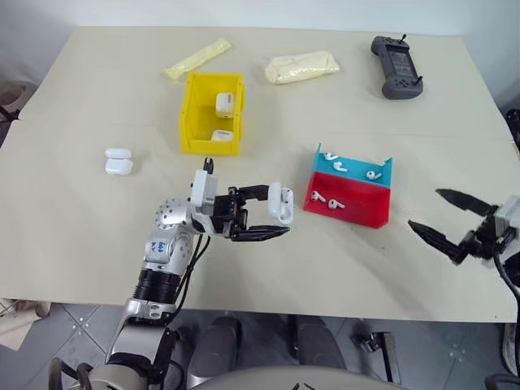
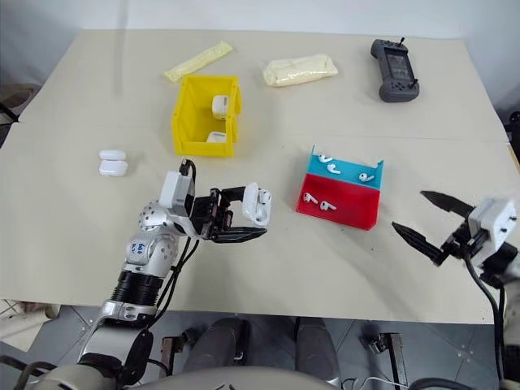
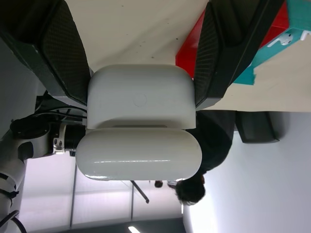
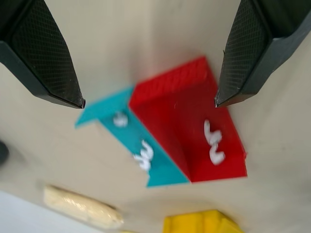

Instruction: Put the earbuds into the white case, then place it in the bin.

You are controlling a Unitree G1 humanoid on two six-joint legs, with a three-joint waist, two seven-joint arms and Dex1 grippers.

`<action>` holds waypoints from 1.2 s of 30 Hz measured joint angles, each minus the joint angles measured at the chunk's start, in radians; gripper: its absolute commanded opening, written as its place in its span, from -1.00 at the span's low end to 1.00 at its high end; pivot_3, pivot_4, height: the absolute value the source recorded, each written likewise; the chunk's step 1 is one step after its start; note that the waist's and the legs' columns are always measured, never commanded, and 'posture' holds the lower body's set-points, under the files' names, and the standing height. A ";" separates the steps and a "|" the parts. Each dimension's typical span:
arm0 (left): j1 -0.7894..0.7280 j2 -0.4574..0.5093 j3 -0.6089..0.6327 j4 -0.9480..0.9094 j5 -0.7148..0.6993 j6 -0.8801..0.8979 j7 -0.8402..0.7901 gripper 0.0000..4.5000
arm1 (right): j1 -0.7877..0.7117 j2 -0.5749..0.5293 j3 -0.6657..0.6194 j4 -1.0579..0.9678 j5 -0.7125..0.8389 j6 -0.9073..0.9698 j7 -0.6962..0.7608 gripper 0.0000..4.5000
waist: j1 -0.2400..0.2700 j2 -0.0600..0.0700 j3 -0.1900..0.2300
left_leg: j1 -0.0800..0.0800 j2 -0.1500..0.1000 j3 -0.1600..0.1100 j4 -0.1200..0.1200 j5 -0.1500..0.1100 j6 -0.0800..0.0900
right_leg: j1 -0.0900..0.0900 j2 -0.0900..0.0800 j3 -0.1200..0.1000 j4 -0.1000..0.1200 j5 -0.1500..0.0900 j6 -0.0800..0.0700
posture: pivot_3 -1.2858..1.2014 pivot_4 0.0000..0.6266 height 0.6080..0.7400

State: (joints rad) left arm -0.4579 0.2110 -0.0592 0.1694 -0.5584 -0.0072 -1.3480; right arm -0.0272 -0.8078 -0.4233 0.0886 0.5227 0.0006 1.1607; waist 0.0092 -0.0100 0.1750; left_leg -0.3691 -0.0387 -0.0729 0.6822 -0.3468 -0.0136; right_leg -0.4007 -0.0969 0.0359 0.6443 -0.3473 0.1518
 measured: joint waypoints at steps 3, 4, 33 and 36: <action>-0.006 -0.009 -0.005 -0.001 0.004 -0.001 0.005 0.24 | -0.177 -0.111 0.125 -0.012 -0.037 0.158 0.000 0.99 | -0.008 0.002 0.000 | -0.001 0.000 0.000 0.000 0.000 0.000 | 0.000 -0.001 0.000 0.000 0.000 0.000 | 0.03 -0.52 1.00; -0.006 -0.009 -0.004 -0.001 0.005 -0.003 0.006 0.24 | -0.254 -0.146 0.177 -0.010 -0.061 0.230 -0.006 0.99 | -0.008 0.002 0.000 | -0.001 0.000 -0.001 0.000 0.000 0.000 | 0.000 -0.001 -0.001 0.000 0.000 0.000 | 0.03 -0.52 1.00; 0.039 -0.049 -0.020 -0.020 0.015 -0.040 0.078 0.24 | -1.266 0.259 0.897 0.913 -0.750 0.429 0.074 0.99 | -0.041 0.004 0.000 | -0.010 -0.002 0.000 0.001 0.001 -0.002 | -0.013 -0.004 -0.006 0.004 0.001 -0.001 | 0.03 -0.52 1.00; 0.039 -0.049 -0.020 -0.021 0.015 -0.041 0.082 0.24 | -1.272 0.274 0.896 0.923 -0.764 0.413 0.083 0.91 | -0.041 0.004 0.000 | -0.010 -0.002 0.000 0.001 0.001 -0.002 | -0.013 -0.004 -0.006 0.004 0.001 -0.001 | 0.03 -0.52 1.00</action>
State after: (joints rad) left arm -0.4194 0.1623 -0.0791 0.1482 -0.5437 -0.0481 -1.2663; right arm -1.2992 -0.5337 0.4723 1.0121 -0.2408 0.4134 1.2439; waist -0.0321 -0.0061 0.1748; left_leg -0.3792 -0.0405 -0.0732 0.6833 -0.3461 -0.0154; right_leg -0.4140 -0.1010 0.0299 0.6481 -0.3465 0.1511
